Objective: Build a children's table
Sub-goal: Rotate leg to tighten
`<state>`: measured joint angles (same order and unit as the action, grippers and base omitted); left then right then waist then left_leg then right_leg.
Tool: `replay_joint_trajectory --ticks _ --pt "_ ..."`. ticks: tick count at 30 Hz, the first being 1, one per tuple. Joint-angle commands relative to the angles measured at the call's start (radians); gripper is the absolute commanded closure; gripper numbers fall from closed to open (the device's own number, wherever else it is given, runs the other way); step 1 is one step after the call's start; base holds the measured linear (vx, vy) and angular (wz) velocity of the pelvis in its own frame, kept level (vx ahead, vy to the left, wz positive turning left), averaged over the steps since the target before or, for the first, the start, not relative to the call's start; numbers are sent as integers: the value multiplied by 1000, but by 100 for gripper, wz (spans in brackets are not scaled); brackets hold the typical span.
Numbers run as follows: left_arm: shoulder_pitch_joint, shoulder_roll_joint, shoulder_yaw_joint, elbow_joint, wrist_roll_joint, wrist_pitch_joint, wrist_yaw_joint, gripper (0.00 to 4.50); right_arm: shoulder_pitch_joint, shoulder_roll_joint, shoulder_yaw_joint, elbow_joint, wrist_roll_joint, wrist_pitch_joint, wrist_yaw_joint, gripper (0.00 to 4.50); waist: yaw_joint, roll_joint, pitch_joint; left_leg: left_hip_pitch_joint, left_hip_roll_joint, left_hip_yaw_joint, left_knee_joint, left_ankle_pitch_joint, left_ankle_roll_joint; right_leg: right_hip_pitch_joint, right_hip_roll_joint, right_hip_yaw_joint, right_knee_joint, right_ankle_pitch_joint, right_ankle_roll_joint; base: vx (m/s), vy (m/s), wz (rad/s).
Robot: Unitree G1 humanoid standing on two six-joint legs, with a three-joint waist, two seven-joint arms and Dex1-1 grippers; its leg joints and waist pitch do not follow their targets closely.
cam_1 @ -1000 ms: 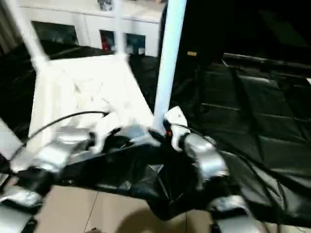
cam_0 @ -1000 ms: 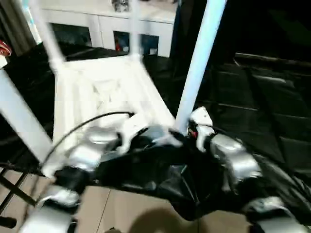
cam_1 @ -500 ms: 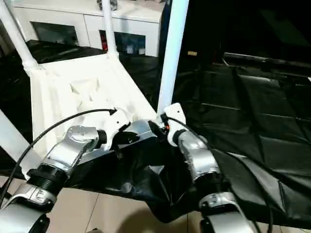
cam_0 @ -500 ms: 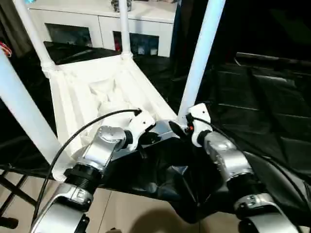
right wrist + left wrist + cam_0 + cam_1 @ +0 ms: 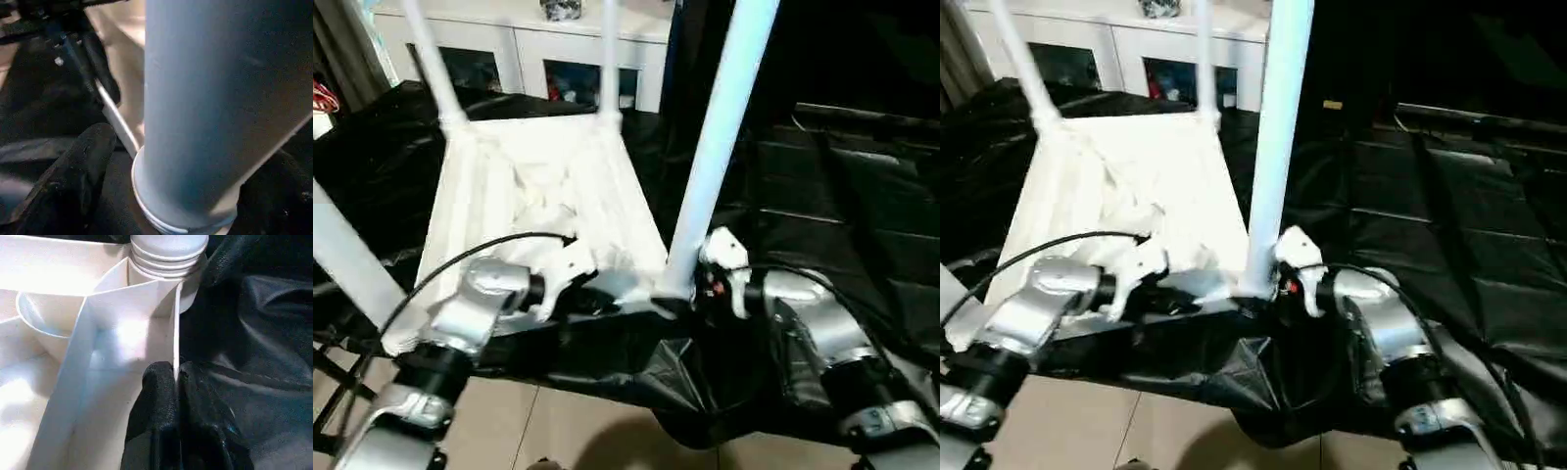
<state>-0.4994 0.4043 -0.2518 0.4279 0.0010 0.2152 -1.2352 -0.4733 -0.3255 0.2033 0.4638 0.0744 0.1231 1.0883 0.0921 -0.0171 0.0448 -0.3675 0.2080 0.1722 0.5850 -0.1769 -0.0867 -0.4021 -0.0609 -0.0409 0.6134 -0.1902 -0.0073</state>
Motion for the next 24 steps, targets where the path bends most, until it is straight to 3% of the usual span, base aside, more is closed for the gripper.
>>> replay_joint_trajectory --ticks 1,2,5,6,7,10,18,20,22,23,24 --pt "6 -23 -30 -66 -66 -26 -83 450 9 8 51 -18 -1 3 37 89 -1 -5 -56 10 23 0 -71 -201 35 48 -69 38 -67 -170 -213 0 0 0" --pt "9 -15 -29 -68 -67 -29 -92 450 8 10 53 -21 3 5 45 92 -3 -11 -56 10 23 1 -71 -200 38 47 -68 38 -69 -169 -212 0 0 0" --pt "15 -1 -26 -76 -71 -27 -102 450 7 12 60 -20 6 -2 59 124 -1 -16 -55 10 24 1 -71 -188 45 46 -70 37 -66 -178 -211 0 0 0" --pt "18 3 -26 -80 -72 -25 -106 450 7 11 64 -19 4 -8 63 129 -2 -12 -55 11 25 0 -72 -189 42 44 -70 37 -67 -182 -209 0 0 0" --pt "21 9 -24 -84 -74 -24 -110 450 6 13 68 -15 2 -9 68 129 -4 -22 -55 12 25 2 -71 -188 42 44 -69 37 -68 -176 -210 0 0 0" --pt "33 25 -22 -95 -77 -19 -117 450 5 19 76 -11 0 -10 80 159 -2 -25 -54 11 24 2 -71 -183 43 44 -71 37 -66 -177 -209 0 0 0" --pt "55 31 -23 -124 -72 4 -107 450 4 37 74 -2 7 -16 79 182 -4 -22 -54 12 24 1 -72 -183 37 45 -69 38 -64 -163 -210 0 0 0" --pt "46 17 -25 -106 -52 5 -68 450 11 56 61 5 8 -17 42 183 -4 -12 -54 12 24 0 -72 -184 32 44 -69 39 -64 -155 -213 0 0 0" --pt "16 -22 -21 -49 -9 9 43 450 8 97 35 39 -13 -22 -76 183 -7 -18 -51 12 22 1 -73 -200 27 44 -68 39 -67 -171 -212 0 0 0" --pt "5 -37 -19 -28 5 5 80 450 5 114 26 54 -23 -24 -126 183 -9 -11 -47 15 21 2 -75 -228 11 38 -67 40 -75 -216 -206 0 0 0" --pt "-14 -62 -17 4 22 6 134 450 -2 144 7 79 -30 -19 -202 183 -9 -13 -46 20 19 1 -76 -261 -6 37 -70 40 -81 -287 -191 0 0 0"
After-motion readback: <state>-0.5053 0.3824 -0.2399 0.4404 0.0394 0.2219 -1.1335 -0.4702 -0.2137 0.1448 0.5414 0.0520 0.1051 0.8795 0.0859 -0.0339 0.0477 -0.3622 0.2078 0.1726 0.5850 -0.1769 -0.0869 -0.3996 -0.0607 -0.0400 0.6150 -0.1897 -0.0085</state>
